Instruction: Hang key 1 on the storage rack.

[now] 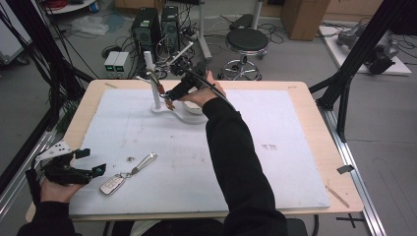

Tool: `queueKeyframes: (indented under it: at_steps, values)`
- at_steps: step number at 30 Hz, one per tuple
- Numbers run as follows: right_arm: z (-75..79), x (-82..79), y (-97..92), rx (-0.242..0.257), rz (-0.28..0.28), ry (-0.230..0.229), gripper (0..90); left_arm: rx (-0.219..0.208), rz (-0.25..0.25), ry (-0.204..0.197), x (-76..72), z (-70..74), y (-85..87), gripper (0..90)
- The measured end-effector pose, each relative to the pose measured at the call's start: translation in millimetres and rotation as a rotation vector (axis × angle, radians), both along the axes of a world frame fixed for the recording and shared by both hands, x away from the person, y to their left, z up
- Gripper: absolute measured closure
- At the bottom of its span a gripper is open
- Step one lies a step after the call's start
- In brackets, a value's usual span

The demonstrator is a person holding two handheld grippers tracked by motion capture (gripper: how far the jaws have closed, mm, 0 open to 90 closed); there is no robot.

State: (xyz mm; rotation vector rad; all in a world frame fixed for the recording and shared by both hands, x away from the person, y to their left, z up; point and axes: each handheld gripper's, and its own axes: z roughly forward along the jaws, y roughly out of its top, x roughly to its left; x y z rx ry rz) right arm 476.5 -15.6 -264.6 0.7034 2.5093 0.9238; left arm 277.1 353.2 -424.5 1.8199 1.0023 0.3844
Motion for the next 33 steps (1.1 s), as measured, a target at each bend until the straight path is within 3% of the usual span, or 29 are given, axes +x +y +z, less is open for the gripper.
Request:
queueKeyframes:
  at_steps: [4, 6, 10, 11, 13, 19, 25, 33]
  values:
    - [-5.9, -4.4, -16.7, 0.041, -0.021, 0.000, 0.7, 0.003, 0.003, -0.002, 0.0, 0.6, -0.4, 1.8]
    - [-8.7, -5.4, -24.7, 0.039, -0.035, 0.007, 0.7, 0.006, 0.002, -0.002, -0.4, 0.8, -0.7, 1.8]
    - [-8.0, -13.7, -43.6, 0.101, -0.046, 0.015, 0.7, 0.012, 0.002, 0.002, -0.4, 0.6, -0.9, 1.8]
    - [-7.4, -16.8, -46.8, 0.094, -0.047, 0.014, 0.7, 0.013, 0.003, 0.001, -0.4, 0.6, -1.0, 1.8]
    - [-6.8, -24.8, -53.1, 0.090, -0.034, -0.017, 0.7, 0.014, 0.003, 0.001, -0.4, 0.6, -0.9, 1.8]
    - [-6.6, -41.2, -75.2, 0.150, -0.045, -0.044, 0.6, 0.025, 0.002, 0.008, 0.3, 0.1, -0.6, 1.8]
    - [-15.0, -53.3, -97.3, 0.165, -0.049, -0.027, 0.6, 0.026, 0.007, 0.007, 0.4, -0.1, -0.6, 1.8]
    - [-32.6, -59.6, -125.6, 0.195, -0.104, 0.004, 0.6, 0.029, 0.009, 0.007, 0.4, 0.2, -1.1, 1.8]
